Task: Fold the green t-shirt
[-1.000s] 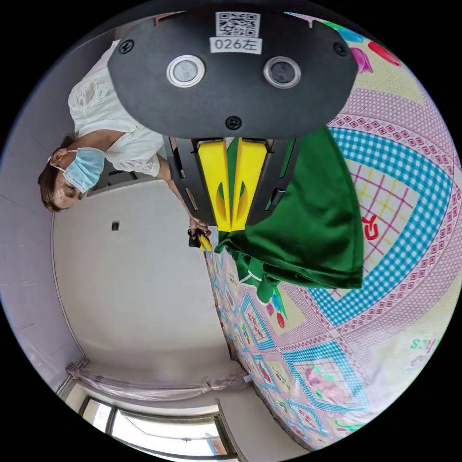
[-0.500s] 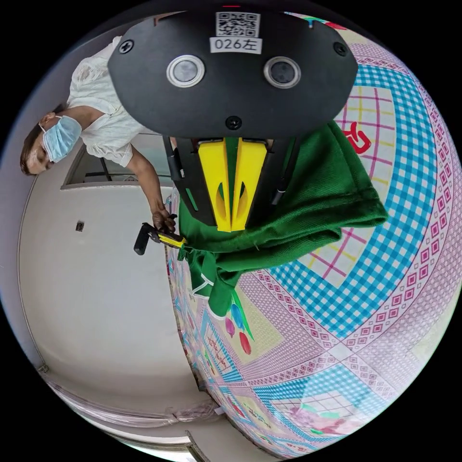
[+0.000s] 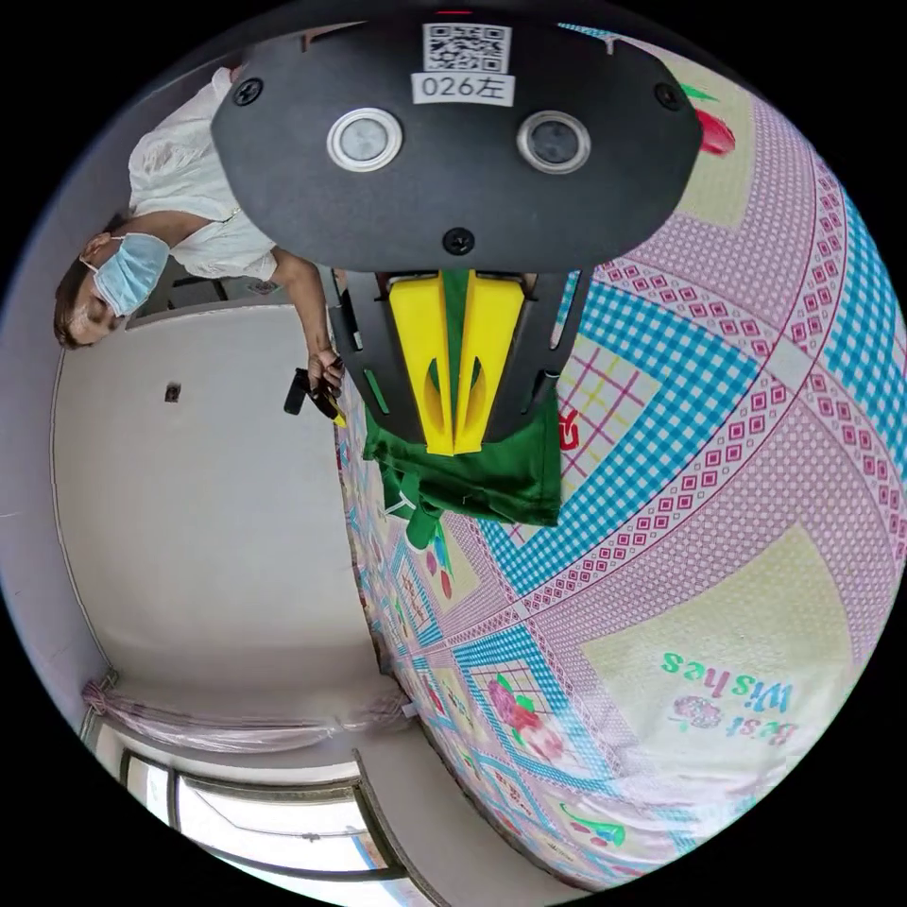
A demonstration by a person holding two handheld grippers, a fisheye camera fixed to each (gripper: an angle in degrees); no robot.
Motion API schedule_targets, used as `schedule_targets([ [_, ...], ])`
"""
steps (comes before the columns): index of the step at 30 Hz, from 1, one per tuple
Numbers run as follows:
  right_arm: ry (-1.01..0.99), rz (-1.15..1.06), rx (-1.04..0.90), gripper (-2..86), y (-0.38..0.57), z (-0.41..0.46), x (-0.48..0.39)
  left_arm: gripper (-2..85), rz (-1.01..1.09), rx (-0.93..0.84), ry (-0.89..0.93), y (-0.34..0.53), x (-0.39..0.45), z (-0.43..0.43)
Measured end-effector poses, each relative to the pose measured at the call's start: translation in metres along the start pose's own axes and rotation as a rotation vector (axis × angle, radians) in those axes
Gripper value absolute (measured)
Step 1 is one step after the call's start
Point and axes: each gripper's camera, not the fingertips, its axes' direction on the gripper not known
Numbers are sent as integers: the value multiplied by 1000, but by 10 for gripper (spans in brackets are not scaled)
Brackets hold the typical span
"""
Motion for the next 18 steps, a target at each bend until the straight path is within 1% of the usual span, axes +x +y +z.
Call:
schedule_targets([
  [3, 26, -100, 3, -9, 57, 15, -71, -10, 25, 56, -93, 65, 23, -25],
  [5, 33, -159, 16, -9, 93, 28, -113, -10, 24, 93, -120, 108, 34, -38],
  [7, 79, -273, 4, -9, 138, 53, -174, -10, 18, 144, -182, 162, 48, -54],
  [8, 96, -306, 2, -9, 149, 60, -190, -10, 20, 151, -207, 175, 51, -58],
  [10, 141, -449, -21, -9, 187, 93, -250, -10, 21, 176, -293, 221, 65, -69],
  [13, 135, -600, -84, -9, 221, 139, -314, -10, 39, 204, -313, 267, 80, -84],
  [17, 91, -673, -99, 5, 250, 188, -368, -10, 87, 222, -381, 312, 101, -102],
  [18, 81, -701, -136, 19, 258, 208, -385, -10, 103, 225, -417, 325, 108, -108],
])
